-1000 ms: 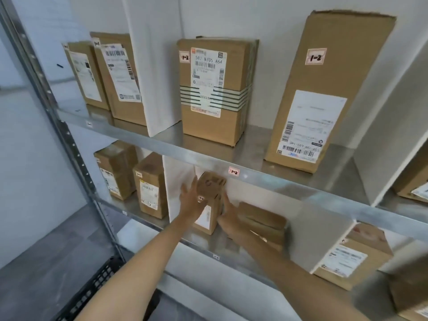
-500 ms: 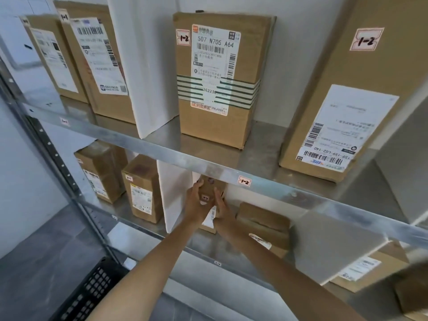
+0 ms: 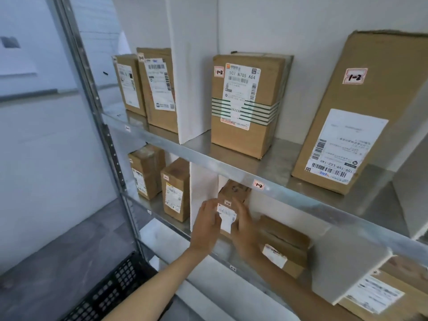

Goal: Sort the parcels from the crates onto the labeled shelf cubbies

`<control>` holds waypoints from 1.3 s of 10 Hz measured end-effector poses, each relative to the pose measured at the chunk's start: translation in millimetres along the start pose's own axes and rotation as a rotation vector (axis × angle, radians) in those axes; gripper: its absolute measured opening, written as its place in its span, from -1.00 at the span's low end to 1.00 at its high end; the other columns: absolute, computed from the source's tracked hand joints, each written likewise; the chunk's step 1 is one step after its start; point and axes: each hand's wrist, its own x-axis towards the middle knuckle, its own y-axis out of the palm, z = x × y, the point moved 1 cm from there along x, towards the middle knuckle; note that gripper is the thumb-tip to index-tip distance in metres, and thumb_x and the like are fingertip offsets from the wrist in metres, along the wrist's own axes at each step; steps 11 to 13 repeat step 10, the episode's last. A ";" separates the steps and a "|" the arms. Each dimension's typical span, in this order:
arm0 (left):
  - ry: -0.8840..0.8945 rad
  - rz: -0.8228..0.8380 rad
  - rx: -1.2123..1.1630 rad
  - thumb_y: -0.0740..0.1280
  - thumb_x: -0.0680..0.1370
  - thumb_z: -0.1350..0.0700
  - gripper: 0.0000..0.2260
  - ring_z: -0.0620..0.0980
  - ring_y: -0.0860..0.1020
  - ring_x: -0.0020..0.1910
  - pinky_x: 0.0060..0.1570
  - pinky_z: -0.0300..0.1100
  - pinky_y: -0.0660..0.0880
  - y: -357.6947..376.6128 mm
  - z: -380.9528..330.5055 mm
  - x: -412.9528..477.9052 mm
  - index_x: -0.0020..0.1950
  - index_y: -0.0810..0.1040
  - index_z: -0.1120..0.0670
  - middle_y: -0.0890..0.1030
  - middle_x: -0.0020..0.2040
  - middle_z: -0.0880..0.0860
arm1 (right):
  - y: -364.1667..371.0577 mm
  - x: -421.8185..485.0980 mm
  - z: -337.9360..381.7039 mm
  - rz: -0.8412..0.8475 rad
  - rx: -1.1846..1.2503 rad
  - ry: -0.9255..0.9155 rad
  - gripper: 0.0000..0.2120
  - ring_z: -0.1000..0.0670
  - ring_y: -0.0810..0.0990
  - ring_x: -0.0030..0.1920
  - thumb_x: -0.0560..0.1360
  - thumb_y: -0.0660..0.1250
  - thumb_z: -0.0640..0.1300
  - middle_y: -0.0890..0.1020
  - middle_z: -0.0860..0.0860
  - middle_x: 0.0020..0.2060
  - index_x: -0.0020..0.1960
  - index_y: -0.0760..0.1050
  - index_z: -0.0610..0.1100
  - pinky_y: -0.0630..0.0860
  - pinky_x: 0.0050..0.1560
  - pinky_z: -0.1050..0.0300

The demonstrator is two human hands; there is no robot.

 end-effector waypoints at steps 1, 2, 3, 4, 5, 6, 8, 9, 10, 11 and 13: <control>0.015 -0.191 0.021 0.21 0.57 0.26 -0.85 -0.10 0.53 -0.05 -0.10 -0.40 0.44 -34.1 3.7 -20.7 0.09 0.45 0.06 0.54 -0.01 -0.07 | 14.7 -21.8 32.4 0.117 0.078 -0.119 -0.69 0.12 0.47 0.23 0.56 0.12 -0.21 0.50 0.19 0.16 0.27 0.39 -0.01 0.39 0.26 0.34; -0.032 -0.324 0.041 0.20 0.57 0.26 -0.90 -0.07 0.52 -0.14 -0.17 -0.24 0.45 -71.1 19.2 -29.0 0.00 0.43 0.07 0.53 -0.10 -0.06 | 37.6 -32.5 61.9 0.285 0.141 -0.137 -0.63 0.19 0.47 0.16 0.56 0.15 -0.35 0.52 0.10 0.16 0.26 0.37 0.00 0.42 0.21 0.39; -0.094 -0.408 0.041 0.23 0.57 0.25 -0.92 -0.07 0.51 -0.13 -0.15 -0.20 0.45 -105.9 39.2 -22.6 0.02 0.43 0.10 0.53 -0.08 -0.02 | 67.1 -29.5 85.1 0.407 0.161 -0.103 -0.59 0.15 0.43 0.26 0.56 0.14 -0.35 0.46 0.10 0.27 0.35 0.32 -0.04 0.40 0.33 0.20; -0.153 -0.408 0.003 0.27 0.53 0.27 -0.82 -0.01 0.51 -0.07 -0.08 -0.16 0.47 -131.5 61.4 -1.0 0.12 0.41 0.12 0.51 0.00 0.02 | 107.6 -13.6 93.5 0.538 0.177 0.033 -0.46 0.06 0.27 0.43 0.56 0.16 -0.30 0.28 0.09 0.43 0.48 0.14 0.01 0.27 0.44 0.07; -0.223 -0.287 -0.037 0.30 0.49 0.14 -0.67 0.04 0.49 0.04 0.03 -0.09 0.51 -142.2 91.4 34.3 0.24 0.37 0.09 0.46 0.11 0.04 | 163.9 18.5 70.5 0.528 0.221 0.190 -0.37 0.00 0.22 0.48 0.52 0.27 -0.05 0.20 0.15 0.47 0.45 0.01 0.26 0.30 0.41 -0.10; -0.303 -0.137 0.036 0.25 0.44 -0.24 -0.46 0.08 0.49 0.21 0.12 -0.03 0.53 -132.2 160.2 86.8 0.36 0.30 -0.07 0.47 0.25 0.01 | 183.2 44.2 79.6 0.349 0.329 0.372 -0.41 -0.01 0.37 0.37 0.52 0.30 0.08 0.36 0.10 0.34 0.44 0.07 0.15 0.37 0.35 0.01; -0.332 0.232 0.087 0.41 0.48 0.08 -0.08 0.11 0.09 0.52 0.42 0.04 0.24 -132.6 150.7 129.1 0.50 -0.28 -0.10 -0.03 0.56 0.04 | 195.2 77.9 93.4 0.157 0.146 0.448 -0.03 -0.17 0.31 0.42 0.44 0.38 -0.16 0.21 -0.09 0.47 0.52 -0.29 0.02 0.33 0.38 -0.09; -0.343 0.390 0.049 0.35 0.53 0.17 -0.23 0.04 0.28 0.42 0.18 -0.26 0.37 -122.6 162.9 145.7 0.52 -0.14 -0.01 0.19 0.48 0.01 | 210.1 91.8 93.6 0.115 0.185 0.464 0.01 -0.16 0.41 0.35 0.43 0.40 -0.17 0.33 -0.08 0.41 0.51 -0.32 0.10 0.43 0.30 -0.10; -0.341 0.374 0.003 0.19 0.62 0.12 -0.72 -0.06 0.50 -0.01 -0.17 -0.36 0.46 -109.7 160.6 156.0 0.29 0.25 -0.12 0.48 0.09 -0.02 | 219.6 101.9 89.4 0.061 0.213 0.468 -0.02 -0.13 0.39 0.36 0.47 0.39 -0.17 0.34 -0.07 0.41 0.43 -0.36 0.21 0.41 0.32 -0.10; -0.341 0.374 0.003 0.19 0.62 0.12 -0.72 -0.06 0.50 -0.01 -0.17 -0.36 0.46 -109.7 160.6 156.0 0.29 0.25 -0.12 0.48 0.09 -0.02 | 219.6 101.9 89.4 0.061 0.213 0.468 -0.02 -0.13 0.39 0.36 0.47 0.39 -0.17 0.34 -0.07 0.41 0.43 -0.36 0.21 0.41 0.32 -0.10; -0.341 0.374 0.003 0.19 0.62 0.12 -0.72 -0.06 0.50 -0.01 -0.17 -0.36 0.46 -109.7 160.6 156.0 0.29 0.25 -0.12 0.48 0.09 -0.02 | 219.6 101.9 89.4 0.061 0.213 0.468 -0.02 -0.13 0.39 0.36 0.47 0.39 -0.17 0.34 -0.07 0.41 0.43 -0.36 0.21 0.41 0.32 -0.10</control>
